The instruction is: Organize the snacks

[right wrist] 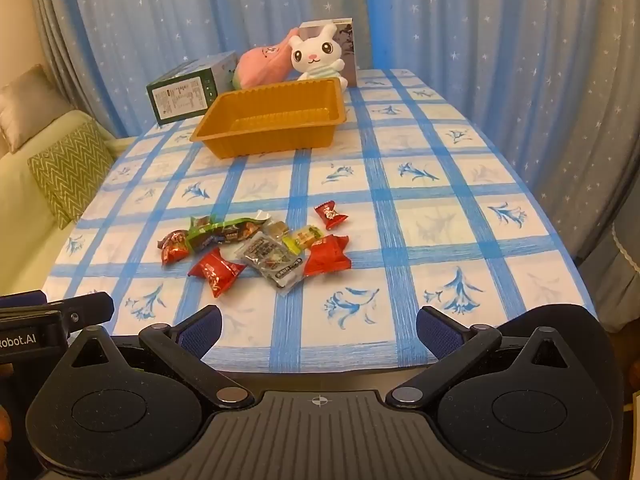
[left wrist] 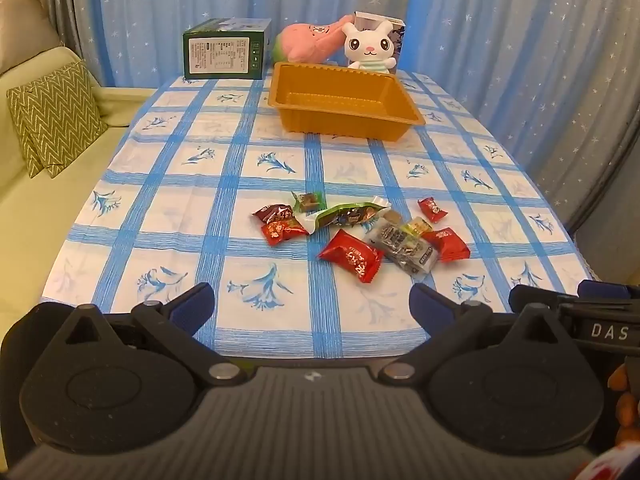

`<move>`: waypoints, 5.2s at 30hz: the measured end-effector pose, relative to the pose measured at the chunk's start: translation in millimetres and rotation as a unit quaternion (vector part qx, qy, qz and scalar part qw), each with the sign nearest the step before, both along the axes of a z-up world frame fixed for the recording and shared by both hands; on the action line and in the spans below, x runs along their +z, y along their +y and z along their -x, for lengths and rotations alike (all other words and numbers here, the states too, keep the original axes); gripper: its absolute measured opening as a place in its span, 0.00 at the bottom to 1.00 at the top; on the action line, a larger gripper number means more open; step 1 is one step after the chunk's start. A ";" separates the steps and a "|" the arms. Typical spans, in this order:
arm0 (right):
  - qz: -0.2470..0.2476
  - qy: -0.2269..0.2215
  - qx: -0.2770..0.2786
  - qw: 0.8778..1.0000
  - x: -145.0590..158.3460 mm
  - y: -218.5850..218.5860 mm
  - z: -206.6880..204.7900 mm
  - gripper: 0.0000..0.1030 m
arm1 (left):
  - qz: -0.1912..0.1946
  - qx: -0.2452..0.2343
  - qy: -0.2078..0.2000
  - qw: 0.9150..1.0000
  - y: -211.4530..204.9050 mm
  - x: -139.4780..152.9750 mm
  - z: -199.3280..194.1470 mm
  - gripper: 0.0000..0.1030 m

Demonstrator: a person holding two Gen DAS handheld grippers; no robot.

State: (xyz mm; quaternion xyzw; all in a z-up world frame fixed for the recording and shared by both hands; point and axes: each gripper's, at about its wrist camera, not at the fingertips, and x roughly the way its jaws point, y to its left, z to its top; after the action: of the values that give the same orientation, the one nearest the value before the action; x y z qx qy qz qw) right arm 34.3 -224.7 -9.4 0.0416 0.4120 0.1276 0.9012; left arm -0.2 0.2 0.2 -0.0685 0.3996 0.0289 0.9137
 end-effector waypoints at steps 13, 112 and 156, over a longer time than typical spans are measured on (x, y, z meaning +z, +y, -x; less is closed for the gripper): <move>0.008 -0.005 0.002 1.000 2.2 4.4 -0.1 1.00 | -0.003 -0.001 -0.013 1.000 3.0 1.6 1.3 1.00; 0.004 -0.023 -0.015 1.000 -15.6 -10.1 -23.8 0.99 | 0.043 -0.034 0.009 0.998 -1.1 -22.0 -39.6 0.90; 0.004 0.036 0.035 0.999 -100.6 6.8 -134.5 0.43 | 0.047 -0.026 0.075 0.996 -6.6 -97.3 -129.2 0.26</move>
State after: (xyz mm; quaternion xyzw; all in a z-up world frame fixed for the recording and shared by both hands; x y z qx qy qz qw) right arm 168.8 -217.9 -110.0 0.0283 0.4456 0.1559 0.8811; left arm 129.0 -6.4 -97.1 -0.0991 0.4694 -0.0084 0.8773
